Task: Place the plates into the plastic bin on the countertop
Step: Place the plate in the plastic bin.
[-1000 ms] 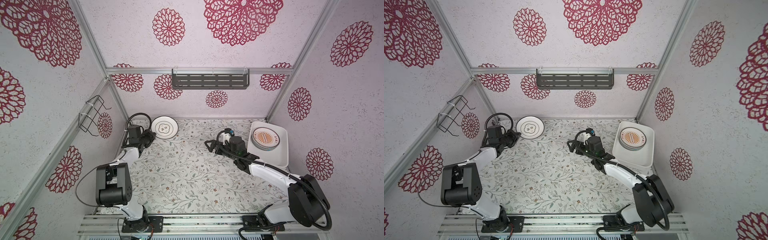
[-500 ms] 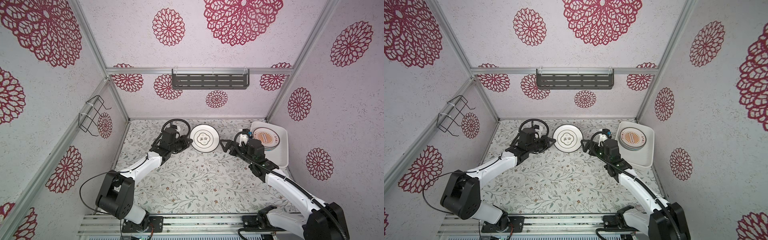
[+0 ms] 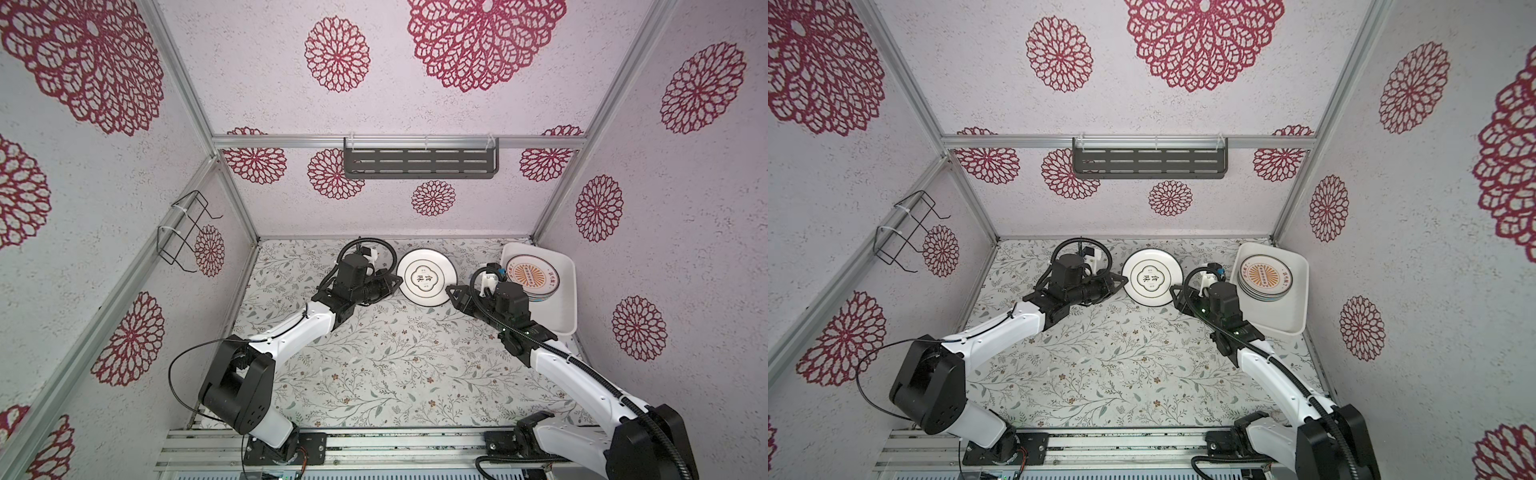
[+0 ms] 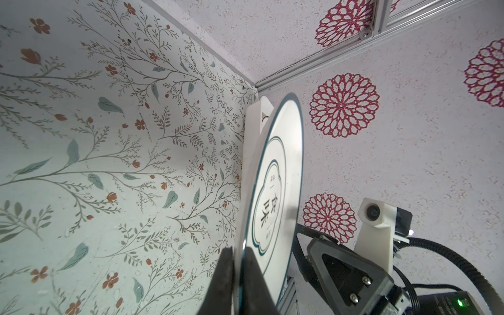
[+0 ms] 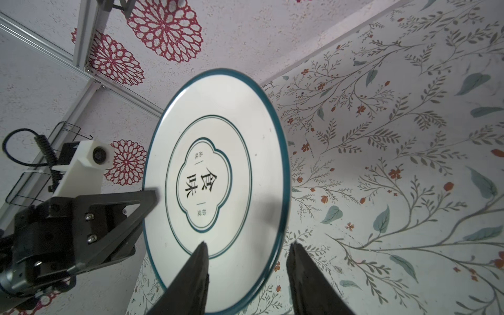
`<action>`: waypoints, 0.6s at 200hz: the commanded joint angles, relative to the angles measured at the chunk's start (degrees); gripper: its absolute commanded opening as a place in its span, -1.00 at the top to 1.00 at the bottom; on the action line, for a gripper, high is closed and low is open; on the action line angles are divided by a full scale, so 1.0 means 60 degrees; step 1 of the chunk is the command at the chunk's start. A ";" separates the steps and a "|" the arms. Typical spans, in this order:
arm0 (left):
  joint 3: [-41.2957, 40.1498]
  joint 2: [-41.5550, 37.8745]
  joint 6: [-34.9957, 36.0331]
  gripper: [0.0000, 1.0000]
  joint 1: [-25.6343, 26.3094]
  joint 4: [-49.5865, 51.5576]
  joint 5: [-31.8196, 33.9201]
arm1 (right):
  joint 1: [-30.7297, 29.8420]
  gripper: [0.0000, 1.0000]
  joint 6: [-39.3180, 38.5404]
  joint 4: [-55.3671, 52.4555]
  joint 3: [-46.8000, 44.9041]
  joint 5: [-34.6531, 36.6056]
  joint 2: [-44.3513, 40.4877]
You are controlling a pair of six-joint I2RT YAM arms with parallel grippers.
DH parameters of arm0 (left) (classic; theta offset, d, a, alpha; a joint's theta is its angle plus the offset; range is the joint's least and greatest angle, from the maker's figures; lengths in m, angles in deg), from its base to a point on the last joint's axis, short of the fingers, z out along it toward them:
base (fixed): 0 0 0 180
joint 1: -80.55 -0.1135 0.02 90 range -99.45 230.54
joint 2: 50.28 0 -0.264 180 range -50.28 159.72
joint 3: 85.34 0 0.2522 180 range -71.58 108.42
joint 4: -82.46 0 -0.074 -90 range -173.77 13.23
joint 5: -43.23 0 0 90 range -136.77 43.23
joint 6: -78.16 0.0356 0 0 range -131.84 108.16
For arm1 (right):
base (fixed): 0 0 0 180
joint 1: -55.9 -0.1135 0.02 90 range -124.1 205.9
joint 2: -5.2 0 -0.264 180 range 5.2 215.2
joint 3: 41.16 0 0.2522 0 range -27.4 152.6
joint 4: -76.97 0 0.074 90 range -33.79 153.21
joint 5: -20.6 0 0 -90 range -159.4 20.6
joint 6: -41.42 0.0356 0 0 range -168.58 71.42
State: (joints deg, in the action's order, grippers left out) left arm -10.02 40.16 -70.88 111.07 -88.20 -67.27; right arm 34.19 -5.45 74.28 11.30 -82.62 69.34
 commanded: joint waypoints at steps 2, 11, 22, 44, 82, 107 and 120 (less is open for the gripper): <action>0.0272 0.0088 -0.0119 0.77 0.0055 -0.0716 -0.0271 | 0.0155 0.24 0.0590 0.0904 -0.0168 -0.0306 -0.0159; 0.0258 0.0075 -0.0142 0.76 0.0069 -0.0752 -0.0278 | 0.0205 0.31 0.0810 0.1161 -0.0275 -0.0372 -0.0107; 0.0229 0.0078 -0.0163 0.76 0.0084 -0.0822 -0.0322 | 0.0248 0.36 0.1041 0.1453 -0.0394 -0.0524 -0.0005; 0.0090 0.0060 -0.0321 0.76 0.0092 -0.1135 -0.0424 | 0.0310 0.17 0.1359 0.1818 -0.0489 -0.0656 0.0277; 0.0049 -0.0051 -0.0346 0.77 0.0098 -0.1225 -0.0370 | 0.0354 -0.07 0.1540 0.1764 -0.0532 -0.0579 0.0370; 0.0030 -0.0156 -0.0353 0.79 0.0101 -0.1270 -0.0376 | 0.0438 -0.07 0.1404 0.1428 -0.0367 -0.0440 0.0334; -0.0019 -0.0225 -0.0327 0.79 0.0098 -0.1287 -0.0330 | 0.0473 -0.07 0.1251 0.0984 -0.0245 -0.0257 0.0283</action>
State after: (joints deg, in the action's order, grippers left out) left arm -10.15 40.88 -72.11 111.29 -90.30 -68.03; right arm 36.35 2.57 82.96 8.24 -85.70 71.86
